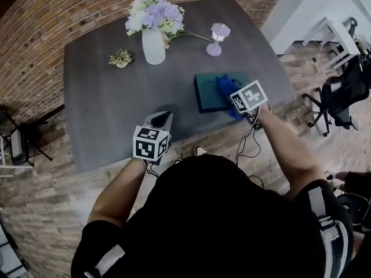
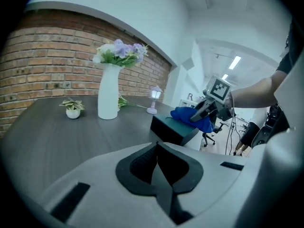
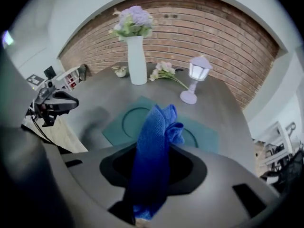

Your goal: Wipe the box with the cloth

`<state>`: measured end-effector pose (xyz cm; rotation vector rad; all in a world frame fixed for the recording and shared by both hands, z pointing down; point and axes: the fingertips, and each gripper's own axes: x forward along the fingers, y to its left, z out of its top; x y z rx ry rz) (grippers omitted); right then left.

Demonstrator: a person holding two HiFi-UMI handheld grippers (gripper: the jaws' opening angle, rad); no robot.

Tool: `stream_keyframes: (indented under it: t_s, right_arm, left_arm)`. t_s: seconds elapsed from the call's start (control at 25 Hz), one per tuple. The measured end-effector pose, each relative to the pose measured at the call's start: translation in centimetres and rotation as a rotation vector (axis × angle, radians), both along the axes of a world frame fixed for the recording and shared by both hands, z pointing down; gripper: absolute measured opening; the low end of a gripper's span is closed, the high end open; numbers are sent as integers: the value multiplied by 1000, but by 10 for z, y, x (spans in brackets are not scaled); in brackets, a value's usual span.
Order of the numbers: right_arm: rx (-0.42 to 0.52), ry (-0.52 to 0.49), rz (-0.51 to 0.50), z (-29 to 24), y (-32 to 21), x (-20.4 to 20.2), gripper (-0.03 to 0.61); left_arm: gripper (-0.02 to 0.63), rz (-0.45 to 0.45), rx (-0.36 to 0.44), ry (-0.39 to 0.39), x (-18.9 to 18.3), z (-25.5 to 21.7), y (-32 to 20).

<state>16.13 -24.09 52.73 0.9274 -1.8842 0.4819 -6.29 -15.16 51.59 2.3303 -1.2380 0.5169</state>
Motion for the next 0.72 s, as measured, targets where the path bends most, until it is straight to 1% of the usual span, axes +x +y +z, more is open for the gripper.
stream_keyframes:
  t_s: [0.12,0.2,0.28,0.36,0.4,0.48,0.56,0.64,0.72]
  right_arm:
    - [0,-27,-149,-1,21,-74,144]
    - [-21,-76,-256,-1,44,-124,144]
    - [-64,-147,-350,-1,70,-168,144]
    - [-98,-209,-401,-1,92,-197,144]
    - [-98,-230,-413,-2,98,-205,144]
    - [-71,-250,-408,-4,100,-207,144]
    - [-23,-248,-358,-6,89,-193,144]
    - [33,-242,-263,-10,70,-167,143]
    - [98,-246,-141,-20,51,-136,143]
  left_arm:
    - [9,-56,-4,-5,-28,1,9]
    - [9,-83,-10,-7,-44,3,17]
    - [9,-102,-17,-10,-57,6,24]
    - [9,-114,-23,-11,-67,9,29]
    - [9,-117,-26,-11,-71,11,30]
    - [10,-117,-30,-12,-77,14,31]
    - [9,-106,-31,-11,-77,16,29]
    - [9,-80,-29,-6,-70,17,25]
    - [9,-42,-25,-1,-59,16,18]
